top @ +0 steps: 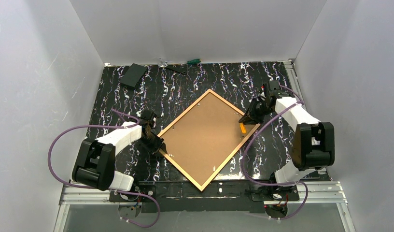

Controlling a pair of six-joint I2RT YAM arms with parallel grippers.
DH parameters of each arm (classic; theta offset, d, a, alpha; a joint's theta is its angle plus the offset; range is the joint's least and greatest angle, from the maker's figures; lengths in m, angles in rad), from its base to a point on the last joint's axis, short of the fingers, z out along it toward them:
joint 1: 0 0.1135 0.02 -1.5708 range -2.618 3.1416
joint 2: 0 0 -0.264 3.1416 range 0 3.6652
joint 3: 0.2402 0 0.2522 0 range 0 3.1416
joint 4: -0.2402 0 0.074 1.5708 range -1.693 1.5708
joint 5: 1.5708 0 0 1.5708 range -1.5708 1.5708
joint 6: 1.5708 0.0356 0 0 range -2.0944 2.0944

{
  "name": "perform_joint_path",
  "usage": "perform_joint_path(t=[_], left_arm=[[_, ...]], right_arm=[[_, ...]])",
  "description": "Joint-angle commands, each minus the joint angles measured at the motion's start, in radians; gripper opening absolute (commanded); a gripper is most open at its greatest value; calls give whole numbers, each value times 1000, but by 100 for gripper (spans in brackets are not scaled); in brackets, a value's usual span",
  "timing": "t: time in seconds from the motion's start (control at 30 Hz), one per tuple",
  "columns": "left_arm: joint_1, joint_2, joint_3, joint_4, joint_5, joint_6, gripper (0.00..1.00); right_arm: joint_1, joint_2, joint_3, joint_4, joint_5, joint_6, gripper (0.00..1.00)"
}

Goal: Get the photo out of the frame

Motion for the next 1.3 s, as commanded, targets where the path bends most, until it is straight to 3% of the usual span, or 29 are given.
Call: perform_joint_path(t=[0.0,0.1,0.2,0.27,0.37,0.47,0.6,0.73,0.9,1.07,1.2,1.23,1.27], left_arm=[[-4,-3,-42,-63,-120,54,19],[-4,-61,9,-79,-105,164,51],[-4,-104,67,-75,7,308,70],[-4,-128,71,31,145,334,79],[-11,-93,59,271,423,208,86],[-60,-27,16,598,564,-81,92],[-164,17,-46,820,499,-354,94],[-236,28,-84,875,396,-459,94],[-282,83,-75,901,370,-531,87],[-317,134,-98,947,352,-605,51],[-322,109,-134,957,312,-657,0],[-322,95,-137,936,300,-672,0],[-322,83,-138,920,292,-692,0]], right_arm=[[4,-75,-24,9,-154,-154,1],[11,-109,-59,15,-169,-223,1],[45,-136,-96,48,-231,-265,1],[115,-161,-107,74,-238,-287,1],[274,-200,-118,139,-181,-302,1],[397,-224,-144,233,-108,-262,1],[482,-220,-168,345,-94,-170,1],[562,-215,-165,388,-48,-126,1],[636,-206,-153,398,-1,-107,1],[684,-236,-134,377,109,-103,1],[717,-239,-95,297,236,-104,1],[724,-232,-86,272,252,-106,6],[727,-228,-85,259,259,-106,21]])
